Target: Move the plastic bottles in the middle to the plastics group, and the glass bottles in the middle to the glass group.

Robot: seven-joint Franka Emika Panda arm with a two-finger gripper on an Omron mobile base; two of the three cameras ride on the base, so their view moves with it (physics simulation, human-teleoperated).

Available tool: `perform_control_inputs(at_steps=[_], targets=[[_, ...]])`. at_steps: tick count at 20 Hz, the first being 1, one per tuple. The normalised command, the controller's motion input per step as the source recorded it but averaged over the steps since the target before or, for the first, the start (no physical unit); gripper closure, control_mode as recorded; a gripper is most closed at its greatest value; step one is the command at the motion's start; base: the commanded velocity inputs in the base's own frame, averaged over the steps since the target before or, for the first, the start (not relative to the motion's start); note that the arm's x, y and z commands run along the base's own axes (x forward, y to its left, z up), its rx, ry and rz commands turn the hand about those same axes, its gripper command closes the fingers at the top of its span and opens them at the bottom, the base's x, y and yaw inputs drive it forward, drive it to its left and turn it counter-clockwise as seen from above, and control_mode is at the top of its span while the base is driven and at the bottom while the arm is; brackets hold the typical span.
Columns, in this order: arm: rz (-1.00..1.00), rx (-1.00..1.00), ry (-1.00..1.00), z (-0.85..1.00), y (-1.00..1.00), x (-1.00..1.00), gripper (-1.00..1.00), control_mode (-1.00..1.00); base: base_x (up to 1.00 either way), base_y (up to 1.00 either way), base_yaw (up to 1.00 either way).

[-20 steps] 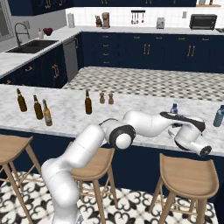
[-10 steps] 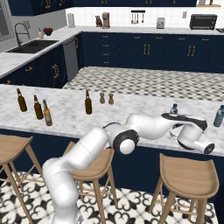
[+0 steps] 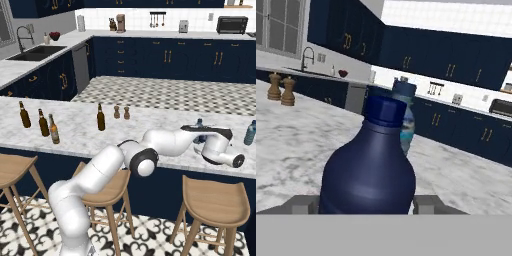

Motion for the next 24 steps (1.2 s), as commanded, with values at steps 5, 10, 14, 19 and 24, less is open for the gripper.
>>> perform_control_inputs(at_steps=[5, 10, 14, 19, 24], targets=[[0.00, 0.01, 0.15, -0.42, -0.14, 0.13, 1.00, -1.00, 0.00, 0.00, 0.00], [0.02, 0.12, 0.05, -0.59, -0.26, 0.00, 1.00, -1.00, 0.00, 0.00, 0.00], [0.03, 0.11, 0.00, -0.62, -0.06, -0.02, 1.00, -1.00, 0.00, 0.00, 0.00], [0.03, 0.02, -0.01, -0.45, 0.08, -0.07, -1.00, -1.00, 0.00, 0.00, 0.00], [0.00, 0.00, -0.07, -0.23, 0.10, -0.08, -1.00, -1.00, 0.00, 0.00, 0.00]])
